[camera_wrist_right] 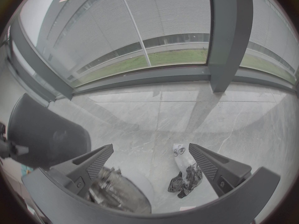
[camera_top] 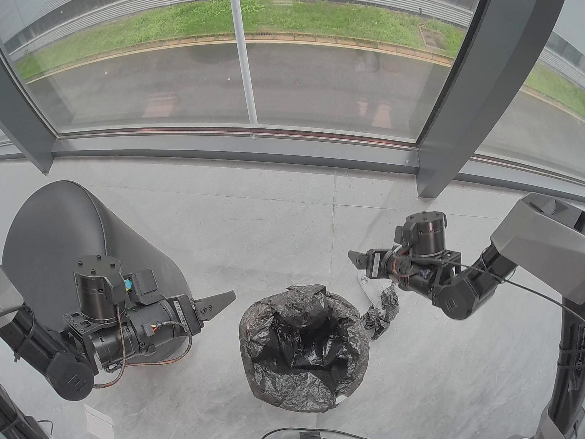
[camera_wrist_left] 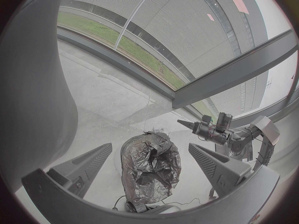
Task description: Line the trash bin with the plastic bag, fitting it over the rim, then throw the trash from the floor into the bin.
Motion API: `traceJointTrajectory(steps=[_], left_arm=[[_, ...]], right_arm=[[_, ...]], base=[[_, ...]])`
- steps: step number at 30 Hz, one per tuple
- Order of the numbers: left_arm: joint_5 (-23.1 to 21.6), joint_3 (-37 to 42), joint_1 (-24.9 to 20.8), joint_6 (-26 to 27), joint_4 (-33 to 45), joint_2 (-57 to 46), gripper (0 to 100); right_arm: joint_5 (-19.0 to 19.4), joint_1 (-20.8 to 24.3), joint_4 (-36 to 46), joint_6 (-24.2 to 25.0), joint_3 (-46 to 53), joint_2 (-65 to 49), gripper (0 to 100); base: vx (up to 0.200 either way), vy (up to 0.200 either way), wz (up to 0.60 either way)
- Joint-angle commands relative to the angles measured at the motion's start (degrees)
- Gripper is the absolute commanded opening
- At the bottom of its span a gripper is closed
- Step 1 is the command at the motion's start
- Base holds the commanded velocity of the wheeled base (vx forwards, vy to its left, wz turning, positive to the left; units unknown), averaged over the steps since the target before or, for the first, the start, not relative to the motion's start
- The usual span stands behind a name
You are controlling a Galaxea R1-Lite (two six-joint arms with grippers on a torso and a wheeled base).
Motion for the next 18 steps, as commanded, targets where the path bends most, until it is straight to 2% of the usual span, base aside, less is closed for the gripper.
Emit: traceJointTrajectory(steps=[1, 9, 18], left_arm=[[-0.3, 0.2, 0.1, -0.1, -0.3, 1.7, 100], [-0.4, 0.2, 0.4, -0.1, -0.4, 3.3, 100], [-0.5, 0.0, 0.4, -0.1, -0.4, 4.2, 100]], right_arm=[[2.3, -5.6, 13.7, 4.2, -16.9, 8.5, 100], [2.9, -9.1, 25.1, 4.1, -31.8, 17.0, 100], [4.3, -9.2, 29.1, 4.2, -36.5, 20.4, 100]], base=[[0.000, 0.000, 0.00], [0.000, 0.000, 0.00], [0.000, 0.000, 0.00]])
